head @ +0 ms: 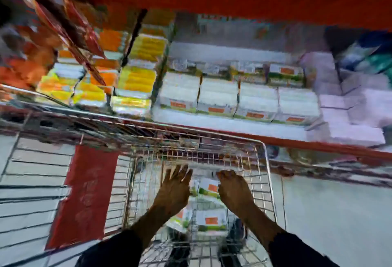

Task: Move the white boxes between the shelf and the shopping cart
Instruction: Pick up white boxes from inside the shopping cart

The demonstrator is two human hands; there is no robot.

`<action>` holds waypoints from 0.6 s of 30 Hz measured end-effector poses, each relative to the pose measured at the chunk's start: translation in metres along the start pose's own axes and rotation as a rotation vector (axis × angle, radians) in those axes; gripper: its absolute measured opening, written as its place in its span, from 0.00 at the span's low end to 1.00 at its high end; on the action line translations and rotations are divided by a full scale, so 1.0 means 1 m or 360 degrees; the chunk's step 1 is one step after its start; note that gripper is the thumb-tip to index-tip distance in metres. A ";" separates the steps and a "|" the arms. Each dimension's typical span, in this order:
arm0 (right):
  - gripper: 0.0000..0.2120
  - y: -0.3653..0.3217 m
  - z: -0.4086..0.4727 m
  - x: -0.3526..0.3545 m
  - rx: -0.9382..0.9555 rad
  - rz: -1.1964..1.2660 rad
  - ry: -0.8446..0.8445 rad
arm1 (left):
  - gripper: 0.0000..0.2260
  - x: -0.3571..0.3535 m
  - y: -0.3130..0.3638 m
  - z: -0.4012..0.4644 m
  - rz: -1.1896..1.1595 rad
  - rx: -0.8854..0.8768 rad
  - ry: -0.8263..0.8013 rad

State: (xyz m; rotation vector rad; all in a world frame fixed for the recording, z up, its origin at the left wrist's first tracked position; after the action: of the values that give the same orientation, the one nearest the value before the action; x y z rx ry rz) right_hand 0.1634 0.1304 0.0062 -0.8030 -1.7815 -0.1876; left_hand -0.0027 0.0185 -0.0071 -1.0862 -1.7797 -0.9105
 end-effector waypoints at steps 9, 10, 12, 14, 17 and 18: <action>0.21 0.020 0.054 -0.066 -0.0062 -0.0145 -0.0387 | 0.30 -0.057 -0.013 0.058 0.0102 -0.0023 -0.0405; 0.20 0.022 0.057 -0.069 -0.0055 -0.0149 -0.0393 | 0.31 -0.059 -0.015 0.062 0.0082 -0.0016 -0.0414; 0.20 0.025 0.060 -0.072 -0.0043 -0.0151 -0.0373 | 0.31 -0.061 -0.016 0.067 0.0048 -0.0006 -0.0410; 0.19 0.027 0.060 -0.071 -0.0055 -0.0101 -0.0346 | 0.29 -0.061 -0.019 0.069 -0.0049 0.0013 -0.0418; 0.16 0.028 0.056 -0.065 -0.0102 0.0111 -0.0279 | 0.23 -0.058 -0.027 0.066 -0.0254 0.0059 -0.0457; 0.15 0.027 0.053 -0.061 -0.0112 0.0182 -0.0257 | 0.21 -0.055 -0.031 0.063 -0.0310 0.0064 -0.0449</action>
State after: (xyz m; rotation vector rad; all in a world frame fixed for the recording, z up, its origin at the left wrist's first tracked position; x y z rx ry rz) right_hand 0.1470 0.1510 -0.0746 -0.9915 -1.8821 -0.1131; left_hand -0.0340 0.0462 -0.0859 -1.0704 -2.1575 -0.8640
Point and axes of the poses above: each hand's wrist, its own z-axis towards the middle knuckle, its own x-axis out of the back of the hand, y = z × x, the point moved 2 cm from there along z, towards the middle knuckle, and after that the axes turned 9 degrees about x, right-handed, at the moved point
